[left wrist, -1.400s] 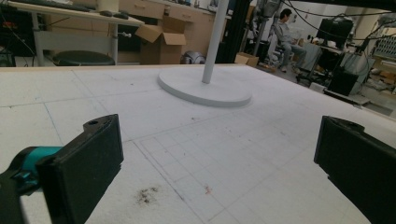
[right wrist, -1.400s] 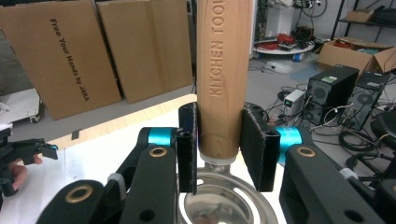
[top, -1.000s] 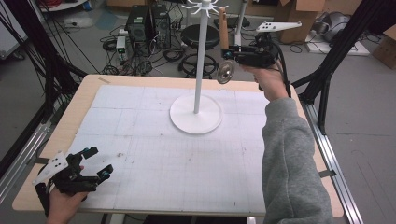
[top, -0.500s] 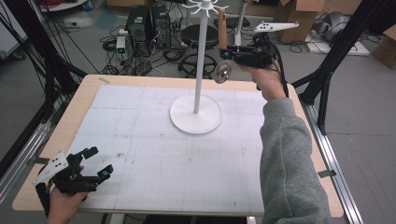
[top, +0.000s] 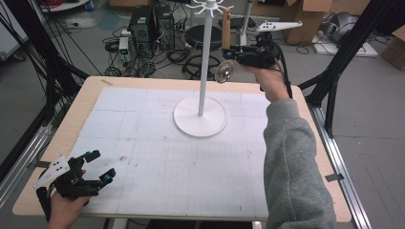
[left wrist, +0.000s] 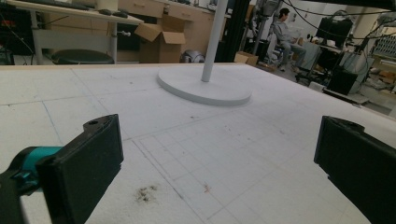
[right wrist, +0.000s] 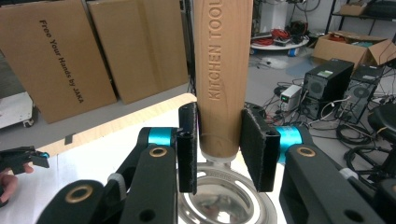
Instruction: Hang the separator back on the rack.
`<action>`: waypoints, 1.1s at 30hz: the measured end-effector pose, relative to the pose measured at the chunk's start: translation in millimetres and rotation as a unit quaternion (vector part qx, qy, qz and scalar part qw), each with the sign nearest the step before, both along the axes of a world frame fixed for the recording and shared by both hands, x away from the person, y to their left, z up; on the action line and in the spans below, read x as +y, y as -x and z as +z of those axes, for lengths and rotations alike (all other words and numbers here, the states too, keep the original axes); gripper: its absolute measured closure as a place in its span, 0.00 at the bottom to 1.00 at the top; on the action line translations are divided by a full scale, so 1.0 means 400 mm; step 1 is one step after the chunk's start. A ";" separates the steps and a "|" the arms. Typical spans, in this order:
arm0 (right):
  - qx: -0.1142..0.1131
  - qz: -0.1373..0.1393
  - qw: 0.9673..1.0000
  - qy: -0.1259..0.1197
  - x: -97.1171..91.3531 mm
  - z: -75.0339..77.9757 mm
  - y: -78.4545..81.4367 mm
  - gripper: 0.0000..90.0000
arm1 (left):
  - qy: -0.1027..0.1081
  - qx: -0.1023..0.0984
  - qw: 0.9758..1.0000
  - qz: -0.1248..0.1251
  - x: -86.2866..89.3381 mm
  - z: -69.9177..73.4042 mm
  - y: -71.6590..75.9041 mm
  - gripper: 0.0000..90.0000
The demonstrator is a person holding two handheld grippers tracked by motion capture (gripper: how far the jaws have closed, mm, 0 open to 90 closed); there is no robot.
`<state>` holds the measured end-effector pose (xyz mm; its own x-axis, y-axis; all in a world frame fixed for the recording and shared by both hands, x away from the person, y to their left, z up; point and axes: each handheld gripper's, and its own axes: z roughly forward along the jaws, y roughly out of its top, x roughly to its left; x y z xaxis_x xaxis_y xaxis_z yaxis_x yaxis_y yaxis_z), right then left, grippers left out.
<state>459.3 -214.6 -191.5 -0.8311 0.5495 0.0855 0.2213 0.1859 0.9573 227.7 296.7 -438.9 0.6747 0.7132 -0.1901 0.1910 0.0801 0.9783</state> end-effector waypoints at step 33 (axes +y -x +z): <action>-0.011 -0.023 1.000 0.006 0.024 -0.017 -0.005 0.73 | 0.000 0.002 1.000 0.001 0.002 -0.001 0.003 0.02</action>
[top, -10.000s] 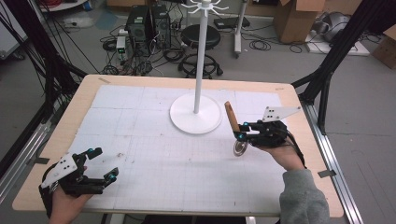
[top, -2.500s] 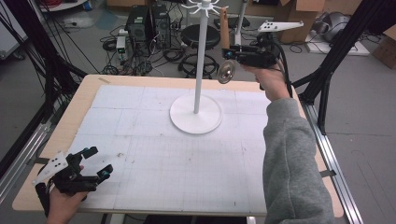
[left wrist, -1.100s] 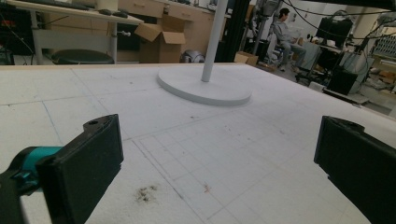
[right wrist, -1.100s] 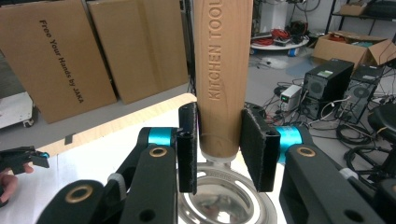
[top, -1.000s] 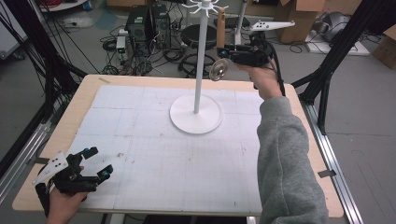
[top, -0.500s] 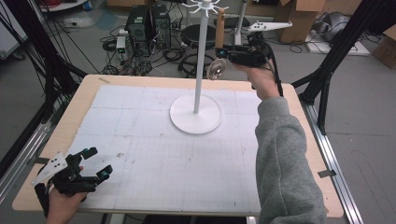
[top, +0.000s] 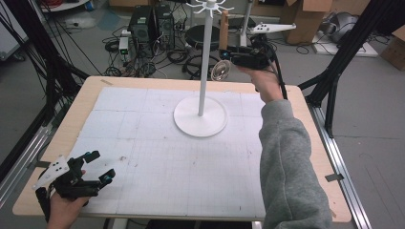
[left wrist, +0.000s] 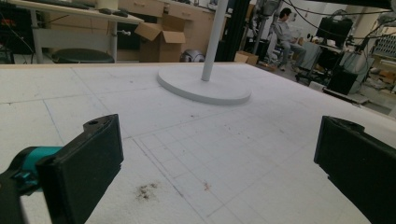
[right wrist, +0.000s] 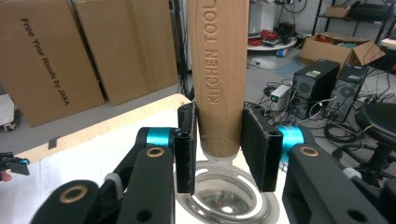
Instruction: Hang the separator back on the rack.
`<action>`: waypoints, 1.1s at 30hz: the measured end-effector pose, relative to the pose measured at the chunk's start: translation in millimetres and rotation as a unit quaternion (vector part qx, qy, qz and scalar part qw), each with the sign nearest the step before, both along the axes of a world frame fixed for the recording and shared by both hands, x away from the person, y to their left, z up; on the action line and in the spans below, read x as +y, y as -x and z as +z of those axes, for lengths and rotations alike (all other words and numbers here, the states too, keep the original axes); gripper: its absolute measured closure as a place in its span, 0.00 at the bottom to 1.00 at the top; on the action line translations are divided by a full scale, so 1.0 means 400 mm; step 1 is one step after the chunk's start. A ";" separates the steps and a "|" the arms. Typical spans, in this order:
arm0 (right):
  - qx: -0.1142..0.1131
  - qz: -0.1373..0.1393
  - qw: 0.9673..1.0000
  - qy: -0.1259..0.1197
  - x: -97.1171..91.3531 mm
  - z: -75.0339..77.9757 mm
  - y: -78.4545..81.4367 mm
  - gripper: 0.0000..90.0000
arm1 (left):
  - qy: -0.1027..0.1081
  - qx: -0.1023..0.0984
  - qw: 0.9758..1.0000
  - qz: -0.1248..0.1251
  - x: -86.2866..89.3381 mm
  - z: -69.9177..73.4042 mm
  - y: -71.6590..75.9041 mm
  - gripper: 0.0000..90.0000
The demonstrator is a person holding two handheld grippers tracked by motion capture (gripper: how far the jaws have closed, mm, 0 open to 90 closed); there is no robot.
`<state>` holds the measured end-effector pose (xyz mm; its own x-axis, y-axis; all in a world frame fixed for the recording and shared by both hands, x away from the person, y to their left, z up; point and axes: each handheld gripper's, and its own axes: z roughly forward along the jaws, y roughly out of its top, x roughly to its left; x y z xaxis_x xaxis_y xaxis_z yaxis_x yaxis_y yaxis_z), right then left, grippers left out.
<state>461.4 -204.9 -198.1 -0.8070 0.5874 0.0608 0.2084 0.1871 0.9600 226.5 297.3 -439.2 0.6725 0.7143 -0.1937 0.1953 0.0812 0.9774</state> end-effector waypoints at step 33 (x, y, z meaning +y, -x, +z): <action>-0.043 0.008 0.999 0.010 -0.047 -0.095 0.152 0.00 | -0.009 -0.009 1.000 -0.005 -0.028 0.012 0.000 0.02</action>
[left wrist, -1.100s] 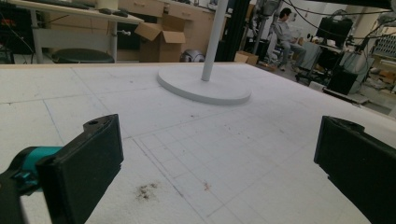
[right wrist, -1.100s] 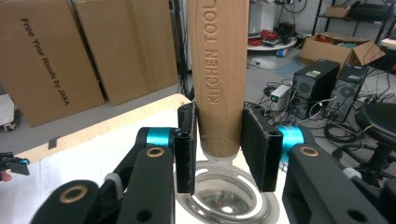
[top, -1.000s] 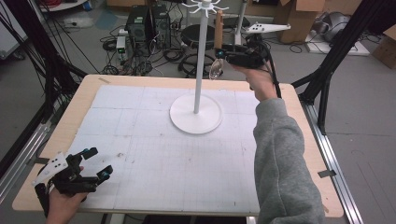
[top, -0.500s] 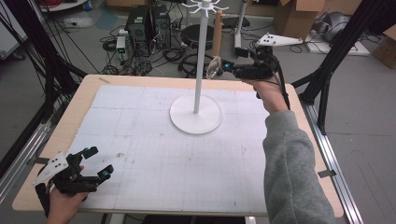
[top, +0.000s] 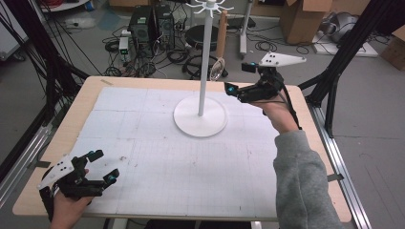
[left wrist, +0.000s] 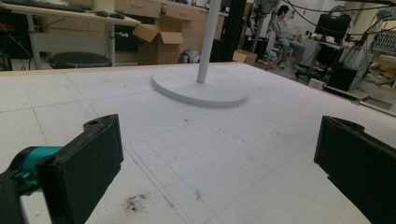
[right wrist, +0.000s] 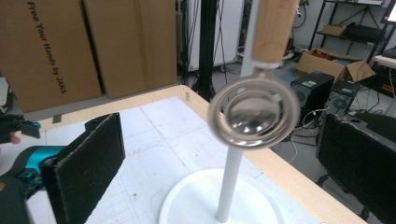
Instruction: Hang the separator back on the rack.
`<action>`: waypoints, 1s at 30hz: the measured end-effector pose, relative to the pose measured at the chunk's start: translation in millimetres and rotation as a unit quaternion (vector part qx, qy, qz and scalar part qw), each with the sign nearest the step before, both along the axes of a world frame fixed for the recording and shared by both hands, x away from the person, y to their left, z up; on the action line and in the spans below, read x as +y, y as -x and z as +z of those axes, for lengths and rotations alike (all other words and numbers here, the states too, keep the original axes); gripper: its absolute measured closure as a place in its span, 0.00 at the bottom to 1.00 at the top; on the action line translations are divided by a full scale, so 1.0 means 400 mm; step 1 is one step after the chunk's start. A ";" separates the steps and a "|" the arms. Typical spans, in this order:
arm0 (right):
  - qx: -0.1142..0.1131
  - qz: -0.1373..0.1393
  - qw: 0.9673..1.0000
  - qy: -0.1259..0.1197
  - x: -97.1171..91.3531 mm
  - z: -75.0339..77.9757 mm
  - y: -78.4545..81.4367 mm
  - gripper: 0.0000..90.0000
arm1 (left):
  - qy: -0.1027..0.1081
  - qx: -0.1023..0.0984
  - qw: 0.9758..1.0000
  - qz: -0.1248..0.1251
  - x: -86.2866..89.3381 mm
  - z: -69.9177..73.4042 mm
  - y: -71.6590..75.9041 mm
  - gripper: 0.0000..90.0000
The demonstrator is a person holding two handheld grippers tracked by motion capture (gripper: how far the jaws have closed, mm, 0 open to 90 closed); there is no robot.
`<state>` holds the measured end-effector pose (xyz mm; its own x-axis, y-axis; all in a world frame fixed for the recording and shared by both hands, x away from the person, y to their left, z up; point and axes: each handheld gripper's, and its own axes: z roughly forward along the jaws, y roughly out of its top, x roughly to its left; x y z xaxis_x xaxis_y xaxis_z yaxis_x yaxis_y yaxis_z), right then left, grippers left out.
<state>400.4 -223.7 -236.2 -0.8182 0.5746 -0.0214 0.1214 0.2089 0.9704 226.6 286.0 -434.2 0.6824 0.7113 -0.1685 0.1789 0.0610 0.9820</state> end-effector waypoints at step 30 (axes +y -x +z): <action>0.006 -0.004 1.000 -0.023 -0.064 -0.188 0.123 0.01 | -0.009 -0.001 1.000 0.001 0.000 0.000 0.010 0.02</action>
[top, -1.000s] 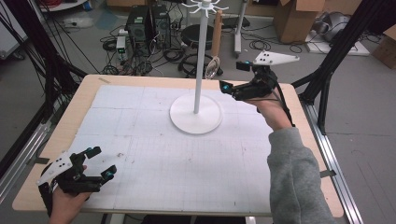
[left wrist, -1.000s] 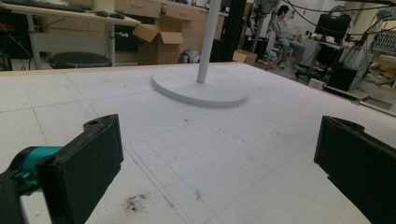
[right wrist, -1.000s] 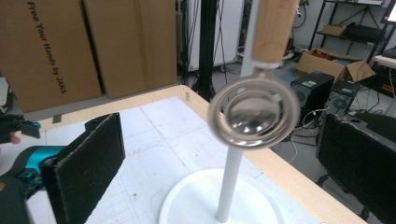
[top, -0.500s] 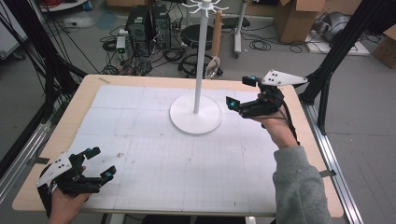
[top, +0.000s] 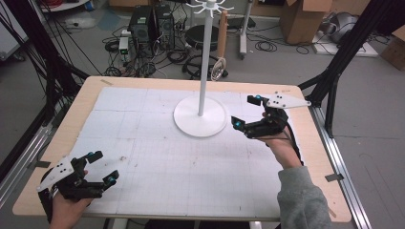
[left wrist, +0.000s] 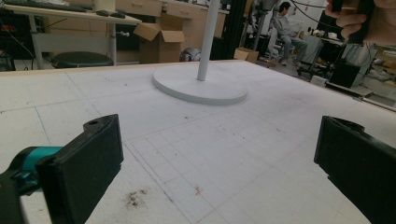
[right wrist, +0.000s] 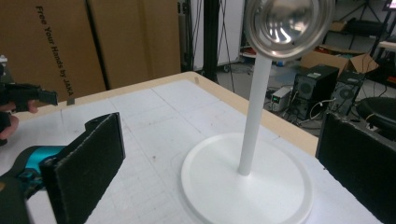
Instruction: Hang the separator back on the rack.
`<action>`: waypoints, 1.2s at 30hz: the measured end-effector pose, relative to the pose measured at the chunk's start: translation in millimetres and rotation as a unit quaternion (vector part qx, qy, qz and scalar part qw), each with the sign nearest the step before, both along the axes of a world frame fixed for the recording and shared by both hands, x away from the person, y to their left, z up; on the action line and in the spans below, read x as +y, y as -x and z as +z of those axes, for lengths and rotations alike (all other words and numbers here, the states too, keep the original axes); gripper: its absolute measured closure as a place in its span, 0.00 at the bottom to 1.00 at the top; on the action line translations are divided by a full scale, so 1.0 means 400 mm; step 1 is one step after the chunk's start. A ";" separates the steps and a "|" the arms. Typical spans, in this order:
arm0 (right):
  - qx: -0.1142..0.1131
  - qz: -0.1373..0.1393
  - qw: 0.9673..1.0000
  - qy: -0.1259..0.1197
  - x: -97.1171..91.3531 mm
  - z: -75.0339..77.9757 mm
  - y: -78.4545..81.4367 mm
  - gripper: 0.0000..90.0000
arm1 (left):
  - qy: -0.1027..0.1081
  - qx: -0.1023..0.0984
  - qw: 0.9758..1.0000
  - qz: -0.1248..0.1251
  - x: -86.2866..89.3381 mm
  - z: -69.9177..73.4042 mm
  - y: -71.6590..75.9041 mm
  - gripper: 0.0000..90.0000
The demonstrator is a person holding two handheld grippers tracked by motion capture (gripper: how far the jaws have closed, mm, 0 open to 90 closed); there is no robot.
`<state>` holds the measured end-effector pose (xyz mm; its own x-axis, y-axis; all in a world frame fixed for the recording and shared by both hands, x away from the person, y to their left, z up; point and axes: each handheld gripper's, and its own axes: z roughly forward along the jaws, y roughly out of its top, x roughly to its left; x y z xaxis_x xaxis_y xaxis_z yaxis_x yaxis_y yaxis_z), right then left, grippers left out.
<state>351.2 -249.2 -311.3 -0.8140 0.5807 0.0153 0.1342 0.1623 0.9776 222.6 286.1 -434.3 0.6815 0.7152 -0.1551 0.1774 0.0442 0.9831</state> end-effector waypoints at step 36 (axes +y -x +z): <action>0.018 -0.034 0.999 -0.011 -0.119 -0.160 0.105 0.01 | -0.012 0.000 1.000 -0.002 -0.006 -0.002 -0.003 0.02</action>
